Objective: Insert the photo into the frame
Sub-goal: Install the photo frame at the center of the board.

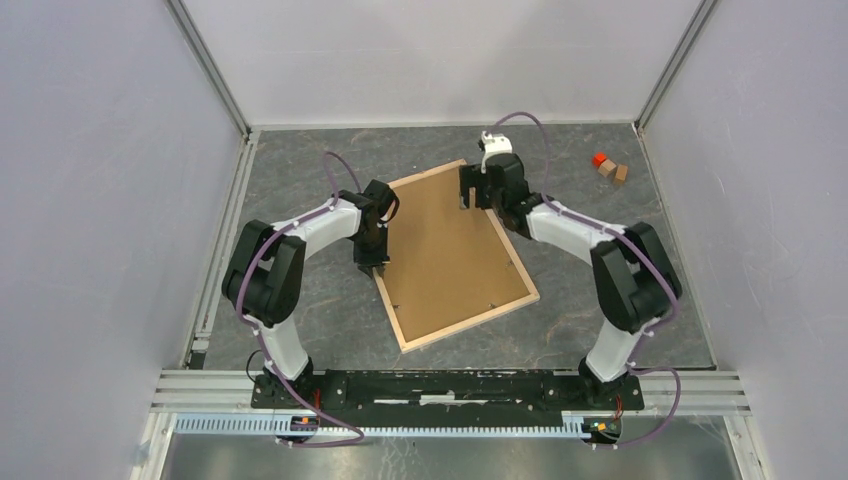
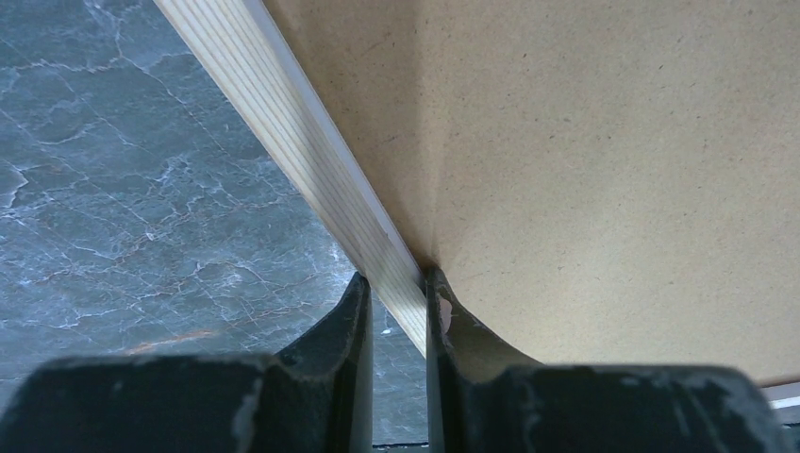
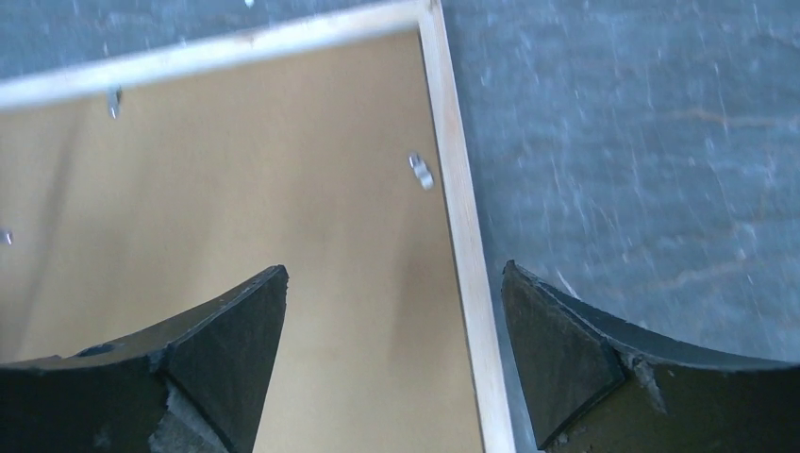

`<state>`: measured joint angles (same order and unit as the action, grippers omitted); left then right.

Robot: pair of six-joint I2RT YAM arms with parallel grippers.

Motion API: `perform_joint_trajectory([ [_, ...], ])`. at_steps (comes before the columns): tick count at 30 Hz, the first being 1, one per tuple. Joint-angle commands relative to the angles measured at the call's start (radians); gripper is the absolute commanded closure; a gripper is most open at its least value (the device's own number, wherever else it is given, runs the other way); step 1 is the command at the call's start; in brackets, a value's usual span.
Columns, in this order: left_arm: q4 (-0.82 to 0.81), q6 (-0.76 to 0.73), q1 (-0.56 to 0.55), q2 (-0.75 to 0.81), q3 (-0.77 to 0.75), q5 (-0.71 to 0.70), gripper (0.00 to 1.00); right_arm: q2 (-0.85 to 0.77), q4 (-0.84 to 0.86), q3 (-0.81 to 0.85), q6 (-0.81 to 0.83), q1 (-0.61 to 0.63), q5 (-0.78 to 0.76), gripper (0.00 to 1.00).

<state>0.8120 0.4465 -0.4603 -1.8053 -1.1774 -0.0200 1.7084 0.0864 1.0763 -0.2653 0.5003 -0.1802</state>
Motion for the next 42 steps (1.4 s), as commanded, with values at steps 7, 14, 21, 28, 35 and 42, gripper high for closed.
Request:
perform_joint_trajectory([
  [7,0.004,-0.123,-0.022,0.075,0.069,-0.039,0.98,0.284,-0.085,0.342,0.019,-0.002,-0.091,0.11],
  [14,0.007,-0.133,-0.023,0.065,0.098,-0.071,0.98,0.329,-0.113,0.343,0.073,-0.011,-0.135,0.14],
  [21,0.0,-0.134,-0.023,0.028,0.079,-0.065,0.98,0.345,-0.144,0.35,0.079,-0.013,-0.115,0.23],
  [28,0.0,-0.126,-0.024,0.042,0.087,-0.082,0.98,0.396,-0.203,0.408,0.086,-0.017,-0.135,0.28],
  [35,0.0,-0.126,-0.023,0.034,0.081,-0.075,0.98,0.369,-0.186,0.355,0.086,-0.019,-0.134,0.37],
  [42,0.0,-0.126,-0.023,0.026,0.082,-0.08,0.98,0.384,-0.18,0.356,0.091,-0.04,-0.115,0.43],
])
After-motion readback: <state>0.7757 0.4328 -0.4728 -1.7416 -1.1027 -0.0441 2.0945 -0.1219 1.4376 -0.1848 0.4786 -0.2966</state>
